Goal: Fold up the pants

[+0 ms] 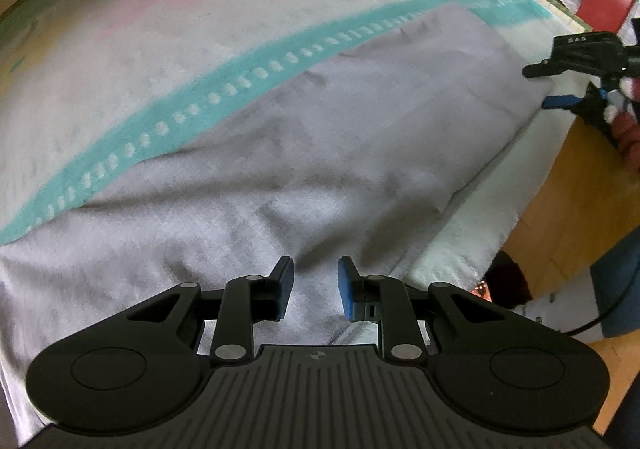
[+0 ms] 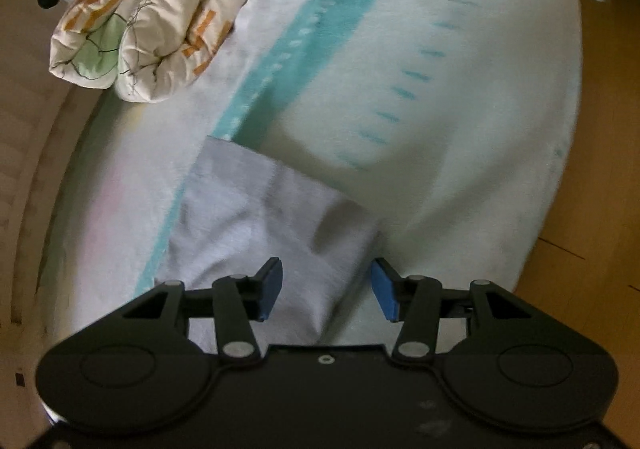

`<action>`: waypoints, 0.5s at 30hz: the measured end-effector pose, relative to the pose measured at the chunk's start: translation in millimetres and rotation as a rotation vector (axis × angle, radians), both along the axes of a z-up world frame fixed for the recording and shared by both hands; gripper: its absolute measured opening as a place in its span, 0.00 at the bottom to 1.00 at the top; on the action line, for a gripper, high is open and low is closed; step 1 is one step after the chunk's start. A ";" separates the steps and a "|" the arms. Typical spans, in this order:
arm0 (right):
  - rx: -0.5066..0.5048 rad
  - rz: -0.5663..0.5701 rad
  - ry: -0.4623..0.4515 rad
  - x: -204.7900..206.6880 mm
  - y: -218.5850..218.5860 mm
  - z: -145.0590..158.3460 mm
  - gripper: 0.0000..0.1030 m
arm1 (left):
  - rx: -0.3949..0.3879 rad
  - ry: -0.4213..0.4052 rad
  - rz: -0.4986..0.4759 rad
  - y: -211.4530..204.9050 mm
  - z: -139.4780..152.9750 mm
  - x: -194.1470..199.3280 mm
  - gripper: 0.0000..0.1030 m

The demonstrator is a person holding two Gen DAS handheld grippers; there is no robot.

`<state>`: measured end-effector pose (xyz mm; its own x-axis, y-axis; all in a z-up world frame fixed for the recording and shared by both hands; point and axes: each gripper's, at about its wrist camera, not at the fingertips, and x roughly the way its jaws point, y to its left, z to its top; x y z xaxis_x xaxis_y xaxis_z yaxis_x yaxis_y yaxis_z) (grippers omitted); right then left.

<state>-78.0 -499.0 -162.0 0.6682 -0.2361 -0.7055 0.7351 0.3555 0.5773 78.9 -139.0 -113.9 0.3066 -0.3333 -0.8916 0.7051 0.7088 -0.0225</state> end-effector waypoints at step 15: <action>0.030 -0.020 -0.273 -3.5 -7.6 -20.3 0.32 | -0.025 -0.010 0.028 5.7 4.6 2.5 0.22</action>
